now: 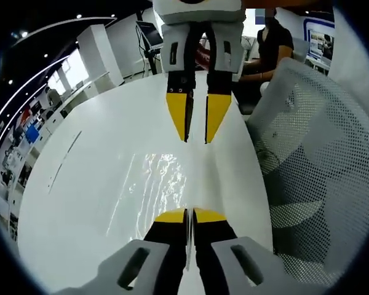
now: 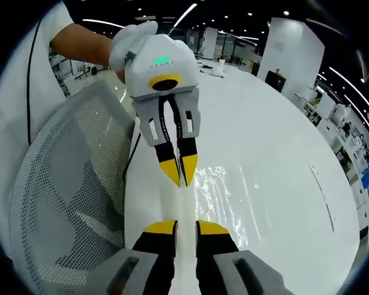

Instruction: Open the resealable bag by pulling the two sides of the seal apart until the entire bag opening is separated and visibly accessible.

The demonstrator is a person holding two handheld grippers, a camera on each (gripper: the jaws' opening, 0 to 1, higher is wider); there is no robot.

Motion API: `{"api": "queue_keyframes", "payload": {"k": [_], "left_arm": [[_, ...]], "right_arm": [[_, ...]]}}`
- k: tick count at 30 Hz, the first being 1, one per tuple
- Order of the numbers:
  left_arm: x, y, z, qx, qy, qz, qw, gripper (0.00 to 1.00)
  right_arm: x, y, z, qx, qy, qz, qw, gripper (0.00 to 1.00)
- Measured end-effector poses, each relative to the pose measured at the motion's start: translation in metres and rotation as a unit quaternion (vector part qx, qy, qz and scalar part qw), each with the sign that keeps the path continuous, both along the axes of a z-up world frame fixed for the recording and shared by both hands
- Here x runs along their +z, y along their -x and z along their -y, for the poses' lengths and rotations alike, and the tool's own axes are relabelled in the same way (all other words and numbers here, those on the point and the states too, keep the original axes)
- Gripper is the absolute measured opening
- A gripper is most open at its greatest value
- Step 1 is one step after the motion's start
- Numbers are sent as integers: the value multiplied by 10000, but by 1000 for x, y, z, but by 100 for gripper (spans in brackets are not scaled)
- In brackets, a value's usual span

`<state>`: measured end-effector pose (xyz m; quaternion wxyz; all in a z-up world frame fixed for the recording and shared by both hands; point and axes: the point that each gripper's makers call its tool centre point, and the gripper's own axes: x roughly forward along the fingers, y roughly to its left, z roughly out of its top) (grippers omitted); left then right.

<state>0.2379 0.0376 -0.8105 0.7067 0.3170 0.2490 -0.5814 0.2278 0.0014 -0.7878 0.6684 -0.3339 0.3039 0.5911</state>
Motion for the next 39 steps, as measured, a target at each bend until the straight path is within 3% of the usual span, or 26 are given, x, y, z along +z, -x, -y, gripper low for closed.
{"api": "queue_keyframes", "payload": {"k": [7, 18, 21, 23, 26, 30, 33, 39], "left_arm": [[-1, 5, -2, -96, -70, 59, 9999, 0], [-3, 5, -4, -107, -84, 36, 9999, 0], [1, 6, -2, -209, -6, 137, 9997, 0], [5, 14, 4, -520, 168, 152, 9984, 0], [3, 13, 1, -563, 27, 264, 9981, 0], [7, 10, 0, -544, 122, 272, 9981, 0], [9, 15, 2, -843, 174, 368, 9956, 0], [9, 14, 4, -887, 246, 404, 9949, 0]], "right_arm": [[5, -12, -12, -289, -305, -57, 9991, 6], [-18, -5, -15, -206, -95, -328, 9992, 5], [-22, -7, -16, -244, -83, -405, 9988, 5], [-26, -7, -17, -265, -49, -485, 9985, 5], [-32, -2, -18, -353, 34, -773, 9964, 0], [-35, 3, -21, -342, 10, -840, 9959, 0], [-36, 6, -24, -309, -19, -926, 9952, 0], [-42, 7, -28, -394, -13, -1069, 9935, 3]]}}
